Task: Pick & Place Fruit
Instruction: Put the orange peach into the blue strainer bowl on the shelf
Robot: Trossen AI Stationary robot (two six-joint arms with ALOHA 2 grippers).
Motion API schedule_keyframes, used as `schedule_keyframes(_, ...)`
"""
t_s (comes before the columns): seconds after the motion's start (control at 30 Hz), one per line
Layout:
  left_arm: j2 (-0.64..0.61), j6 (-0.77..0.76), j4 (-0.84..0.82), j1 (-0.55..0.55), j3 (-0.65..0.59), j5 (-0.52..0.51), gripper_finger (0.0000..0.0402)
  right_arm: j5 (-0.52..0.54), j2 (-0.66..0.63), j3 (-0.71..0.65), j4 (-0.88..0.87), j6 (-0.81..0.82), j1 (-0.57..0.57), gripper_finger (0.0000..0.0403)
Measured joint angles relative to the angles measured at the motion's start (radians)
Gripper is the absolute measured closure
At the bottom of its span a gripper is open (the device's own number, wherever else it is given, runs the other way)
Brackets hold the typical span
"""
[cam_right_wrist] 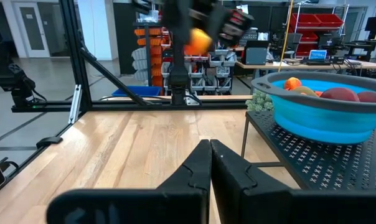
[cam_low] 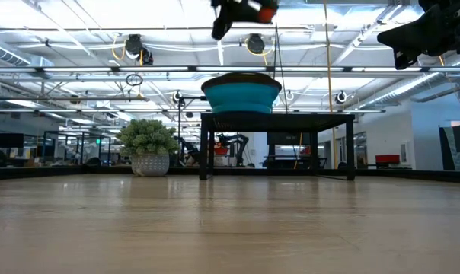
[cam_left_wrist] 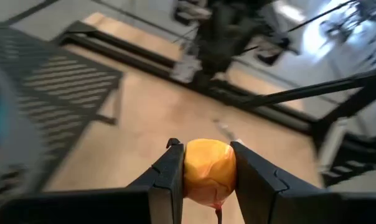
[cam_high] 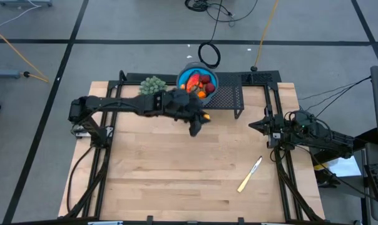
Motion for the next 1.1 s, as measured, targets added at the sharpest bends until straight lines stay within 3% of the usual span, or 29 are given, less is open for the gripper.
schedule_keyframes(0.27, 0.0, 0.142, -0.056, 0.116, 0.0, -0.003, 0.0298, 0.0, 0.0, 0.0, 0.0, 0.0, 0.0, 0.0403)
schedule_keyframes(0.57, 0.0, 0.299, -0.059, 0.24, 0.0, -0.137, 0.0298, 0.001, 0.0, 0.0, -0.001, 0.0, 0.0, 0.0403)
schedule_keyframes(0.77, 0.0, 0.358, -0.057, 0.327, 0.0, -0.138, 0.0298, 0.001, 0.0, 0.0, -0.001, 0.0, 0.0, 0.0403)
schedule_keyframes(1.1, 0.0, 0.368, -0.057, 0.421, 0.0, -0.054, 0.0298, 0.001, 0.0, 0.0, -0.001, 0.009, 0.0, 0.0403)
